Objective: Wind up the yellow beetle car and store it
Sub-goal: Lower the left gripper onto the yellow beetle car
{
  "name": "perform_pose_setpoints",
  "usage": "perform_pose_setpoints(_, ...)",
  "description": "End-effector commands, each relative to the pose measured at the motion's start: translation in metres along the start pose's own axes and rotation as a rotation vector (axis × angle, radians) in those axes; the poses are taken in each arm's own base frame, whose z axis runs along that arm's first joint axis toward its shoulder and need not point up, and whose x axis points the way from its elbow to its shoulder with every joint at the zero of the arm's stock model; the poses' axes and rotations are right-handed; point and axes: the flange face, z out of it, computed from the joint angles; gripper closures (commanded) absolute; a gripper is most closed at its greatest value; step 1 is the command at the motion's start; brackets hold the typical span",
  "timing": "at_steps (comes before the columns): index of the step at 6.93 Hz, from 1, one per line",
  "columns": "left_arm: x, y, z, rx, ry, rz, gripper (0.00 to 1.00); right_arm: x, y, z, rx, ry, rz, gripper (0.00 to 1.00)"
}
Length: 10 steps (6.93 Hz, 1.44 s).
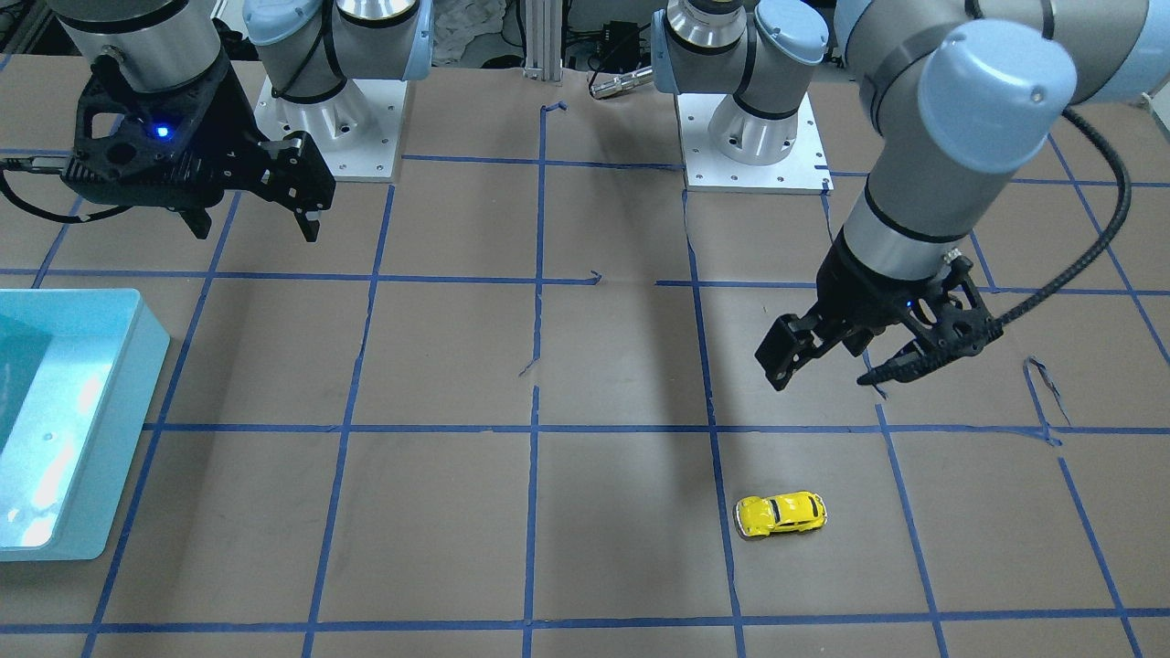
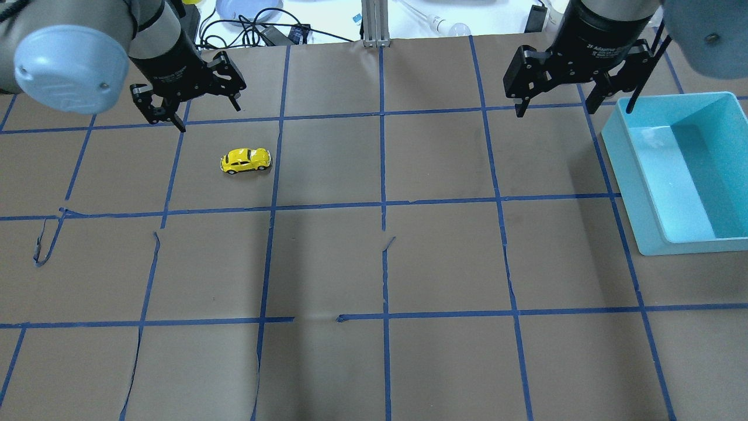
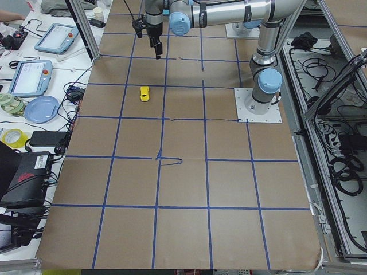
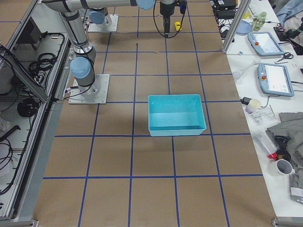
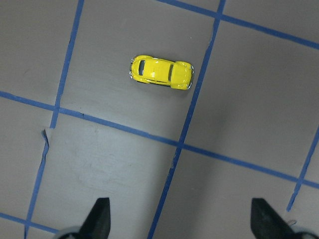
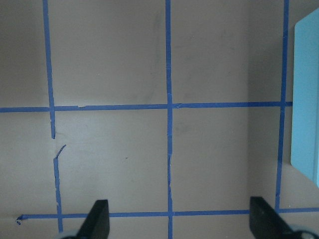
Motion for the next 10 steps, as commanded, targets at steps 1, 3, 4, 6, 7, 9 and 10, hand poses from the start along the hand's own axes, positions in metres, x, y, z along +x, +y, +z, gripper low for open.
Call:
perform_pose_setpoints(1,0.004,-0.009,0.052,0.063,0.044,-0.312,0.00,0.000,0.000,0.000,0.000,0.000,0.001,0.00)
perform_pose_setpoints(3,-0.013,-0.027,0.077,0.036,0.015,-0.616,0.00,0.000,0.000,0.000,0.000,0.000,0.001,0.00)
perform_pose_setpoints(4,-0.013,-0.030,0.087,0.022,0.009,-0.736,0.00,0.000,0.000,0.000,0.000,0.000,-0.002,0.00)
perform_pose_setpoints(6,-0.009,-0.042,0.143,-0.039,-0.052,-0.862,0.00,0.000,0.000,0.000,0.000,0.002,-0.002,0.00)
perform_pose_setpoints(7,-0.006,-0.047,0.161,-0.039,-0.057,-0.921,0.00,0.001,0.000,0.000,0.000,0.000,-0.001,0.00)
perform_pose_setpoints(9,0.002,-0.066,0.183,-0.031,-0.063,-0.967,0.00,0.000,0.000,0.000,0.000,0.000,-0.002,0.00)
perform_pose_setpoints(10,0.006,-0.075,0.195,-0.035,-0.070,-0.994,0.00,0.001,0.000,0.000,0.000,0.002,-0.002,0.00)
